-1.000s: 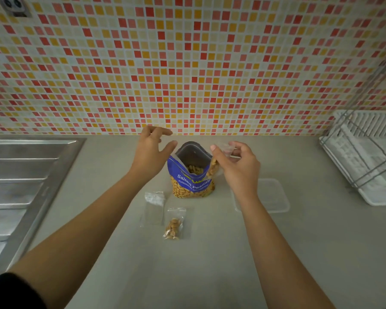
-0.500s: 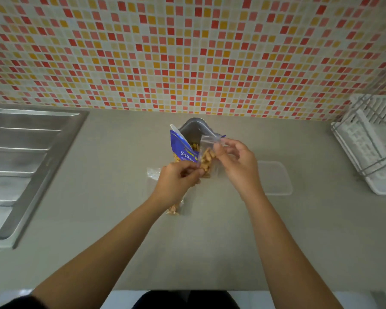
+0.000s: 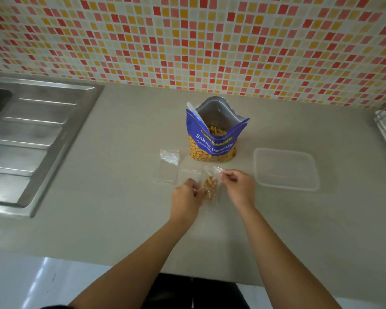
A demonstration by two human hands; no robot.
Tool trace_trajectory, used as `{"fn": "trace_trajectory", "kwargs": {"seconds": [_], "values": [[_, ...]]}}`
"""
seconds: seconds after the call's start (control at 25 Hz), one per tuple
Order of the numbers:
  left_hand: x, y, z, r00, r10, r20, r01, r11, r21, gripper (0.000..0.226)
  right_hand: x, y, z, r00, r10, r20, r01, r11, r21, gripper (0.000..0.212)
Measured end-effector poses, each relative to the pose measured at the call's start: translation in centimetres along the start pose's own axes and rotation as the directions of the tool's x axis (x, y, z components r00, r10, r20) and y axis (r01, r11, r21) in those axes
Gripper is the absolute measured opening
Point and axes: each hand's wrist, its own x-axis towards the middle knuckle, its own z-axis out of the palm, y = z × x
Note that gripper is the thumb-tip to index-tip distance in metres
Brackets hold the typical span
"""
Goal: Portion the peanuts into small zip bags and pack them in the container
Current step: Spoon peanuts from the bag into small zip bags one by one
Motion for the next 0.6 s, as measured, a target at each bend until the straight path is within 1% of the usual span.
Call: {"fn": "trace_trajectory", "kwargs": {"seconds": [0.08, 0.16, 0.24, 0.28, 0.32, 0.36, 0.44, 0.52, 0.56, 0.6], "values": [[0.4, 0.0, 0.6, 0.997, 0.083, 0.001, -0.081, 0.972, 0.221, 0.014, 0.2, 0.5, 0.5, 1.0, 0.012, -0.008, -0.012, 1.0, -0.028, 0.018], [0.6, 0.0, 1.1, 0.993, 0.111, 0.047, -0.121, 0.91, 0.396, 0.02, 0.2, 0.8, 0.9, 1.0, 0.02, 0.006, -0.02, 0.999, -0.038, 0.017], [0.5, 0.1, 1.3, 0.988, 0.104, 0.115, -0.15, 0.834, 0.531, 0.027, 0.2, 0.9, 1.2, 0.999, 0.027, 0.019, -0.026, 0.998, -0.056, 0.018], [0.3, 0.3, 1.1, 0.983, 0.117, 0.139, -0.175, 0.807, 0.564, 0.029, 0.2, 0.8, 1.2, 0.999, 0.031, 0.023, -0.03, 0.998, -0.063, 0.021], [0.2, 0.6, 0.8, 0.979, 0.142, 0.149, -0.202, 0.798, 0.568, 0.031, 0.2, 0.9, 1.1, 0.999, 0.028, 0.024, -0.026, 0.997, -0.066, 0.023], [0.1, 0.9, 0.1, 0.975, 0.178, 0.131, -0.221, 0.814, 0.537, 0.031, 0.2, 0.9, 0.8, 0.999, 0.023, 0.023, -0.021, 0.997, -0.075, 0.024], [0.9, 1.1, -1.7, 0.974, 0.226, 0.018, -0.213, 0.881, 0.422, 0.027, 0.0, 1.4, 0.1, 1.0, -0.024, 0.002, 0.024, 0.988, -0.151, 0.023], [3.3, -0.1, -3.9, 0.968, 0.228, -0.106, -0.177, 0.916, 0.359, 0.019, -1.0, 2.5, -0.5, 0.987, -0.162, -0.017, 0.151, 0.946, -0.289, 0.026], [4.8, -1.2, -5.0, 0.965, 0.226, -0.132, -0.167, 0.92, 0.355, 0.017, -1.8, 3.2, -0.5, 0.97, -0.244, -0.005, 0.227, 0.907, -0.354, 0.03], [6.2, -2.2, -5.9, 0.968, 0.222, -0.116, -0.165, 0.915, 0.369, 0.019, -2.6, 3.9, -0.5, 0.953, -0.303, 0.024, 0.285, 0.864, -0.415, 0.038]]}}
